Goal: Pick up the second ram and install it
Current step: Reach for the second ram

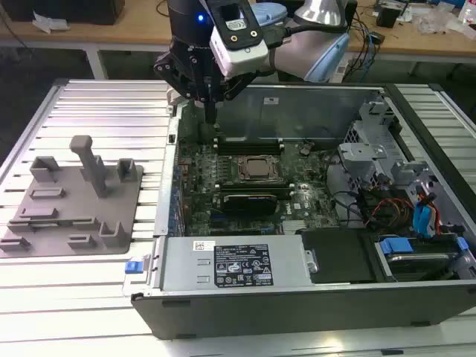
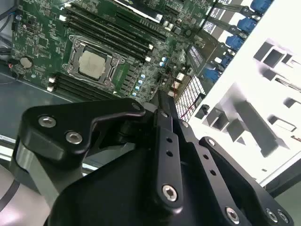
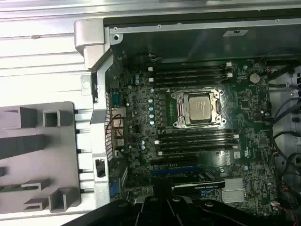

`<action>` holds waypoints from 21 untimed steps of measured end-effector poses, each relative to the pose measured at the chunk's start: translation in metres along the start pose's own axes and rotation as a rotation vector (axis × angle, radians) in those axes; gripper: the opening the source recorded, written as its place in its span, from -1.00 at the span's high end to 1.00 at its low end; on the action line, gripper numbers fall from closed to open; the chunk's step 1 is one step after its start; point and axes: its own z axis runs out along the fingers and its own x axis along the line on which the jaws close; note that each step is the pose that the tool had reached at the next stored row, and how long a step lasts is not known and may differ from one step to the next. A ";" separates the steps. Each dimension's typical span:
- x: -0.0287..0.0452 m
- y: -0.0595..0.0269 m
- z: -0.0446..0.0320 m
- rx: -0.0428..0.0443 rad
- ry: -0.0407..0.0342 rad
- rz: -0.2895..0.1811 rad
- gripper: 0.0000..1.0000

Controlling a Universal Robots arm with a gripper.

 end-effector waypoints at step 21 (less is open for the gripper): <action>0.0152 -0.0012 -0.0002 -0.0003 0.0000 0.000 0.84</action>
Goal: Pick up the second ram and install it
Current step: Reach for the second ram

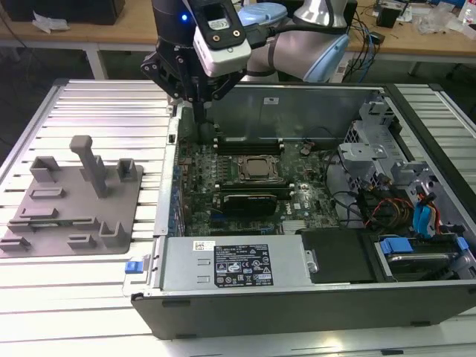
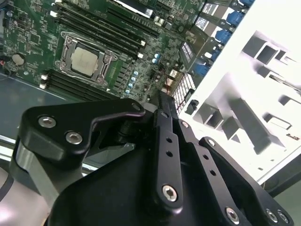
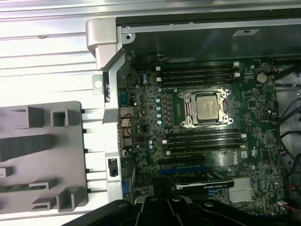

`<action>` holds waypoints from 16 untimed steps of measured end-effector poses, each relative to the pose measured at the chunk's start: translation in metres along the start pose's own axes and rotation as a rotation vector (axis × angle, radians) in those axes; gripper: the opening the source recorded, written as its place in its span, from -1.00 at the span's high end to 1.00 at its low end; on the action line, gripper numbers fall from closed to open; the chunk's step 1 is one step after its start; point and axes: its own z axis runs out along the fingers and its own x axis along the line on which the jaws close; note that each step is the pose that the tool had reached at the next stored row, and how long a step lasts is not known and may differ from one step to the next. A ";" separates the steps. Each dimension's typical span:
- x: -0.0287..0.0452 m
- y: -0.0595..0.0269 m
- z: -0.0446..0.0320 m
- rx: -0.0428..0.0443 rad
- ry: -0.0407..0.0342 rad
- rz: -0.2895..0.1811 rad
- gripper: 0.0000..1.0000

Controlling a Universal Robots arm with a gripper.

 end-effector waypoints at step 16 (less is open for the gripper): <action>0.0219 -0.0016 -0.0005 0.0001 0.0001 0.000 0.84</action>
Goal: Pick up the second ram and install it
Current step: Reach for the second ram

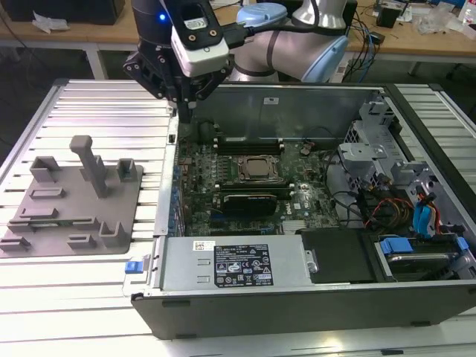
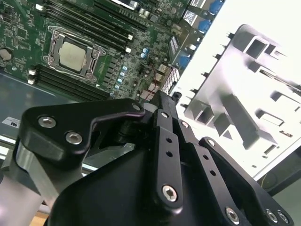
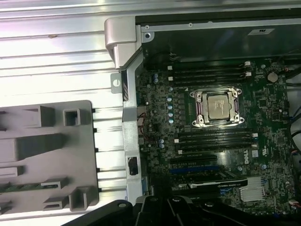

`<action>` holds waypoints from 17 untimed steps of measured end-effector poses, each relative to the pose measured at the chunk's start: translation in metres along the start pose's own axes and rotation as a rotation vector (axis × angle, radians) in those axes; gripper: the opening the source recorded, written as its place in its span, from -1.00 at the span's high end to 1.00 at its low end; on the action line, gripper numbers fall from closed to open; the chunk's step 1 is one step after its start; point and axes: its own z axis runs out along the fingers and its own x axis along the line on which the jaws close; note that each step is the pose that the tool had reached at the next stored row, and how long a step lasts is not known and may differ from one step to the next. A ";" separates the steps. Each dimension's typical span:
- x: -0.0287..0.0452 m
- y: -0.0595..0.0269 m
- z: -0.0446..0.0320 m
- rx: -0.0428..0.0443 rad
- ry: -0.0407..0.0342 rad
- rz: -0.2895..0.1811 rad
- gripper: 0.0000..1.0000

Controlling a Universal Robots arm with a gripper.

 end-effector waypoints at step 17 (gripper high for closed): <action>0.0260 -0.0019 -0.0004 -0.0001 -0.0001 0.000 0.84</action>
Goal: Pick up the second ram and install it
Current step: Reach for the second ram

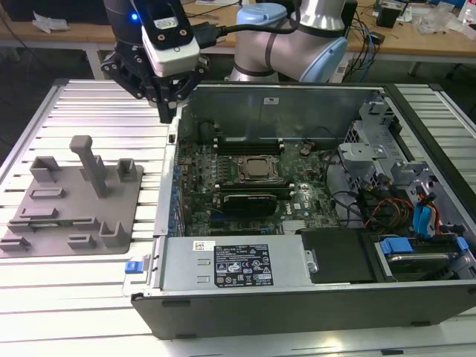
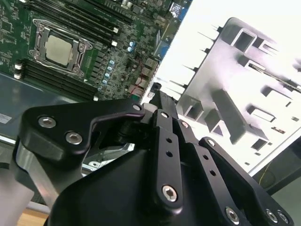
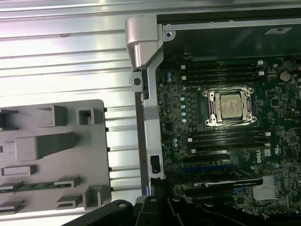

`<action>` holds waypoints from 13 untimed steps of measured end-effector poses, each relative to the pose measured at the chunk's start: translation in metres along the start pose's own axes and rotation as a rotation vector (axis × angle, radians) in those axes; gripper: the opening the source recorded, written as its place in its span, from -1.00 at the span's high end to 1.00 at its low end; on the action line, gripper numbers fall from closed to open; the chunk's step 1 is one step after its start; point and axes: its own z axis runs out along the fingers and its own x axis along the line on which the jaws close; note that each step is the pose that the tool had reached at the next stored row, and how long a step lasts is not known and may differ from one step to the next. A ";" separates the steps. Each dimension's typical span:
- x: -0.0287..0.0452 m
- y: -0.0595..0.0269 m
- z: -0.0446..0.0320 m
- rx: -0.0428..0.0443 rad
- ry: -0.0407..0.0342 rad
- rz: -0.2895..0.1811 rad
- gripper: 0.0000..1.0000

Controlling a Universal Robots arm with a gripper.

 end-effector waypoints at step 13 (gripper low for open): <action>0.0337 -0.0025 0.0001 0.0000 0.0000 0.000 0.84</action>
